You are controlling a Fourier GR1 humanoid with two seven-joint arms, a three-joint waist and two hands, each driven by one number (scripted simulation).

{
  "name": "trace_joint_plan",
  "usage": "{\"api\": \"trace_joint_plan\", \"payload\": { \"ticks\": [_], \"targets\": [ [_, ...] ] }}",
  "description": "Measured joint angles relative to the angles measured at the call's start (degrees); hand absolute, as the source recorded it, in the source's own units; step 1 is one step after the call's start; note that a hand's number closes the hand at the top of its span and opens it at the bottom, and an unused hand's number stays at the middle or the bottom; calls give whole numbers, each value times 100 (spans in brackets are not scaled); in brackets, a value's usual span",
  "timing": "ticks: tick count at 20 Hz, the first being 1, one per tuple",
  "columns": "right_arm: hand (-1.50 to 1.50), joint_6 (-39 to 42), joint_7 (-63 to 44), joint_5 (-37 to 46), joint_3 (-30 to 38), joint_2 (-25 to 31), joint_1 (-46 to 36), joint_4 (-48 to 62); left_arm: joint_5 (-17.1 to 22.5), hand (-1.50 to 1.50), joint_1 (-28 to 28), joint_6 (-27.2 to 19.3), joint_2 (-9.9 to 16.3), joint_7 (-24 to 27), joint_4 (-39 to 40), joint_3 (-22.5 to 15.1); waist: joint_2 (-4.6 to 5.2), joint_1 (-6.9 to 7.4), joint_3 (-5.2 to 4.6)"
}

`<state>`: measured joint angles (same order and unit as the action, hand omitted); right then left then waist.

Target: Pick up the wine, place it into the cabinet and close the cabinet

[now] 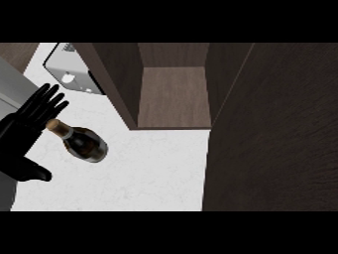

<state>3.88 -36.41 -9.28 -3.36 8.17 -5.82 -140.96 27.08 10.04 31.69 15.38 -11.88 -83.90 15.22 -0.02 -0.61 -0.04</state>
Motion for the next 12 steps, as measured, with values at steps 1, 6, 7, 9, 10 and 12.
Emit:
{"api": "trace_joint_plan", "payload": {
  "ticks": [1, 6, 7, 9, 10, 12],
  "targets": [
    [-150, 20, 31, -2, -17, -14, 70, -20, -20, -150, -13, 71, 36, 80, 92, 33, -1, 1, 0],
    [-150, 10, -82, -14, 84, -11, 25, -74, -276, -150, 164, 215, 55, 471, 690, 49, -2, 2, 2],
    [-150, 18, -82, -13, 105, -22, 17, -68, -345, -150, 243, 211, 51, 550, 820, 43, -1, 3, 2],
    [-150, 28, -105, -20, 140, -28, 7, -78, -445, -150, 272, 259, 45, 675, 989, 14, -1, 1, 3],
    [-150, -9, -150, -3, 103, -44, -74, -71, -449, -150, 347, 316, 101, 713, 1139, 42, 0, 4, 2],
    [-150, 49, -100, -5, 124, -55, -5, -75, -660, -150, 322, 372, 43, 981, 1316, -35, 0, 1, 2]
  ]
}}
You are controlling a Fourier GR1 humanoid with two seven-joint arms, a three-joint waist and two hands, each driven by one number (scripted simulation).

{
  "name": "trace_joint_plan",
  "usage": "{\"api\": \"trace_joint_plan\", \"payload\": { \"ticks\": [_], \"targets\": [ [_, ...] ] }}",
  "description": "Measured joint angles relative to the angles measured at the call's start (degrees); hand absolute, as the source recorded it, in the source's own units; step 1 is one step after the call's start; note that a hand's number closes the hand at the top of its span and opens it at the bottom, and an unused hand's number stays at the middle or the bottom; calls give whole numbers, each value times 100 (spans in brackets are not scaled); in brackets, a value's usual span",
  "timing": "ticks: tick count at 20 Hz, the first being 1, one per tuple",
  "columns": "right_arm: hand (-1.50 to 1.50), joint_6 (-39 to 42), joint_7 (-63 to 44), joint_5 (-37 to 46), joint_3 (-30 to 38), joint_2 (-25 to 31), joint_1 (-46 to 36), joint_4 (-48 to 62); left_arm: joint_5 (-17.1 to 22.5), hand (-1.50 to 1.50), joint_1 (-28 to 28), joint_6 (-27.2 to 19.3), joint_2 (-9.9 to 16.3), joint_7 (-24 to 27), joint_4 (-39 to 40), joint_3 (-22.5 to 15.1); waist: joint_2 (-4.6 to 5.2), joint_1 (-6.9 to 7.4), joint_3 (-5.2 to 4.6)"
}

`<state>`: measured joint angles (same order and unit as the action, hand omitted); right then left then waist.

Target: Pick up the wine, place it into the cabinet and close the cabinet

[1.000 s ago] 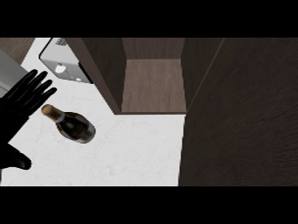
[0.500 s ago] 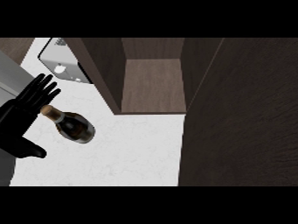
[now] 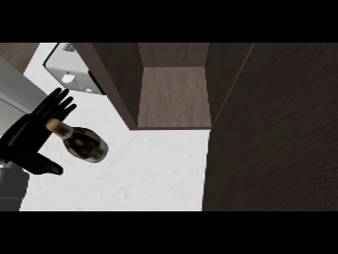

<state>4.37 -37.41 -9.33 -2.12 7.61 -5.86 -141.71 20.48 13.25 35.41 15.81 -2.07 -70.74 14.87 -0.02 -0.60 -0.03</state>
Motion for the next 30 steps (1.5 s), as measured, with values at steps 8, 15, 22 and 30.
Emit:
{"api": "trace_joint_plan", "payload": {
  "ticks": [8, 15, 22, 30],
  "targets": [
    [-150, 69, 160, 60, -162, -124, 233, -43, -371, -150, 134, 193, -73, 655, 782, -101, -1, -2, 1],
    [-150, 53, 89, 114, -148, -146, 68, -23, -774, -150, 361, 247, -59, 1327, 1539, -157, 4, 3, 0],
    [-150, 170, 178, 103, -46, -180, 138, -8, -1068, -150, 400, 245, -59, 1796, 1937, -242, -3, 10, 7],
    [-150, 175, 65, 110, -54, -195, 62, -22, -1386, -150, 650, 235, -55, 2317, 2631, -306, -7, -4, 13]
  ]
}}
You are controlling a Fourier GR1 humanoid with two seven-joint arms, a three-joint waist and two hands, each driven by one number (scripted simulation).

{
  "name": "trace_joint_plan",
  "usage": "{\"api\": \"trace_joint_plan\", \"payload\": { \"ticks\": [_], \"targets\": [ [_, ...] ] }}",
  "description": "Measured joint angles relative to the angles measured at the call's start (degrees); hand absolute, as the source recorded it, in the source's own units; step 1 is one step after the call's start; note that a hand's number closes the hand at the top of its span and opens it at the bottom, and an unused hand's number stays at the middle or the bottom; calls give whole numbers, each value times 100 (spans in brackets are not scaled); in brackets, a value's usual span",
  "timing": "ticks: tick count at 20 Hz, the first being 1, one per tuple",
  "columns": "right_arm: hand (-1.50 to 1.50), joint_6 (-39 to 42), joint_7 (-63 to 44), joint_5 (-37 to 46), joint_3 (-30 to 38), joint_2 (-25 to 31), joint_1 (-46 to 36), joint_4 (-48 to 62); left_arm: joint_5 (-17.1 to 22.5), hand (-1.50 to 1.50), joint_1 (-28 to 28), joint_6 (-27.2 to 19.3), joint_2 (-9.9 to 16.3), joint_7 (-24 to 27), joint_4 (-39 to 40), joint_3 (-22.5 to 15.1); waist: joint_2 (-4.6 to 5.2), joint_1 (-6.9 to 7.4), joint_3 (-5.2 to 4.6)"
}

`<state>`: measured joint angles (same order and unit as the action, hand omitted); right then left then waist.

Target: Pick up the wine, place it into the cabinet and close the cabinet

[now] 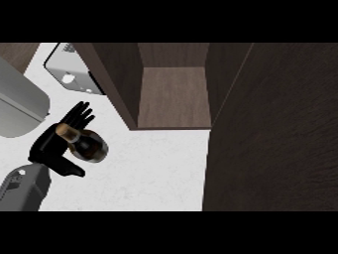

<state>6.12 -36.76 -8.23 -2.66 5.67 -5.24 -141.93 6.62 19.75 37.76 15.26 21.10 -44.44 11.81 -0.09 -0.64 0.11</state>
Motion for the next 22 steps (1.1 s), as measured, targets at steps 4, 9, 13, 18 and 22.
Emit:
{"api": "trace_joint_plan", "payload": {
  "ticks": [4, 9, 13, 18, 22],
  "targets": [
    [-150, -46, -67, 46, -98, -40, -103, 25, -119, -150, 187, 42, 58, 219, 537, -5, 11, -4, -10],
    [-150, -17, -80, 62, -133, -30, -26, -24, -127, -150, 385, -30, -16, 322, 847, 10, 11, -9, -13],
    [-150, 24, -41, 80, -130, -31, 51, -32, -110, 150, 478, -14, -94, 427, 1072, 4, 11, -11, -12],
    [-150, -2, -123, 96, -185, -63, -21, -27, -101, 150, 642, 216, -92, 446, 1312, -70, 11, -30, -11],
    [-150, 14, -17, 139, -284, -128, 84, -15, -317, 150, 625, 173, -110, 701, 1268, -289, 9, -30, -10]
  ]
}}
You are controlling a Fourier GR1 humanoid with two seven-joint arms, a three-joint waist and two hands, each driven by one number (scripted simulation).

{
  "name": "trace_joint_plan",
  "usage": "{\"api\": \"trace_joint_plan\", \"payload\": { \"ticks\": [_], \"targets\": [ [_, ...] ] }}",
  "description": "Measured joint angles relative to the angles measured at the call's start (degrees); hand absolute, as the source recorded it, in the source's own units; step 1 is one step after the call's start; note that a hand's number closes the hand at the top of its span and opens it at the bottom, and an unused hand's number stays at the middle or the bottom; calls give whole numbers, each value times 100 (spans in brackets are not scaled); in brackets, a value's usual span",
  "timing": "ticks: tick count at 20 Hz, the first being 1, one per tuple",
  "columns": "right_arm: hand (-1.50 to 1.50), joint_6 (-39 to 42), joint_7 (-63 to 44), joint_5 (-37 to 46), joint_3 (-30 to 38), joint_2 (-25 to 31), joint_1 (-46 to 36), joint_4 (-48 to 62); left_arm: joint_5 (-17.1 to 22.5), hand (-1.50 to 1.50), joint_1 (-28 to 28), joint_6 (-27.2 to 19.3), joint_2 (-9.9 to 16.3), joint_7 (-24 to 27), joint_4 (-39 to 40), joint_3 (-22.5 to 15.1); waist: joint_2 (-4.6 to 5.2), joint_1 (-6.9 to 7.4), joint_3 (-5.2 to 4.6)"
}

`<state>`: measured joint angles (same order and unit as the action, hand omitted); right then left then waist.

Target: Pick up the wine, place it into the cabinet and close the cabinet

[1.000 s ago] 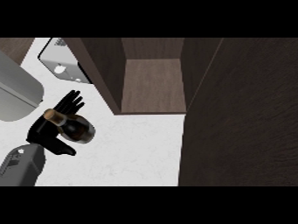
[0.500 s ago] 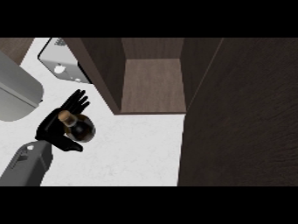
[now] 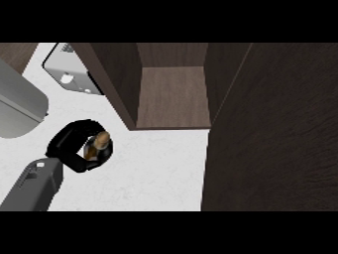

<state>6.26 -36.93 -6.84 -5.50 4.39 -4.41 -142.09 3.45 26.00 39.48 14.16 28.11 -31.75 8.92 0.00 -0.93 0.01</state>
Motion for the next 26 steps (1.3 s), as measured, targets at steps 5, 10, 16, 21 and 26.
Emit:
{"api": "trace_joint_plan", "payload": {
  "ticks": [5, 10, 16, 21, 26],
  "targets": [
    [-150, -36, -39, 16, 111, 19, -54, -3, -399, 150, -278, -588, -84, 609, -532, -340, -24, 31, 10],
    [-150, -25, 28, 43, 215, 22, -24, 33, -41, 150, -948, -1529, -262, 1036, -1145, 122, -74, 157, 28],
    [-150, -19, 3, 54, 128, -10, 5, 13, 133, 150, -1749, -2230, -437, 1336, -2148, 370, -51, 145, 15],
    [-150, 32, 16, 31, 217, 1, 30, 7, 273, 150, -2261, -2451, -580, 1221, -3234, 345, -37, 131, 8],
    [-150, 22, -109, 2, 325, 14, -111, 33, 607, 150, -2749, -2441, -904, 345, -4717, 37, -33, 137, 8]
  ]
}}
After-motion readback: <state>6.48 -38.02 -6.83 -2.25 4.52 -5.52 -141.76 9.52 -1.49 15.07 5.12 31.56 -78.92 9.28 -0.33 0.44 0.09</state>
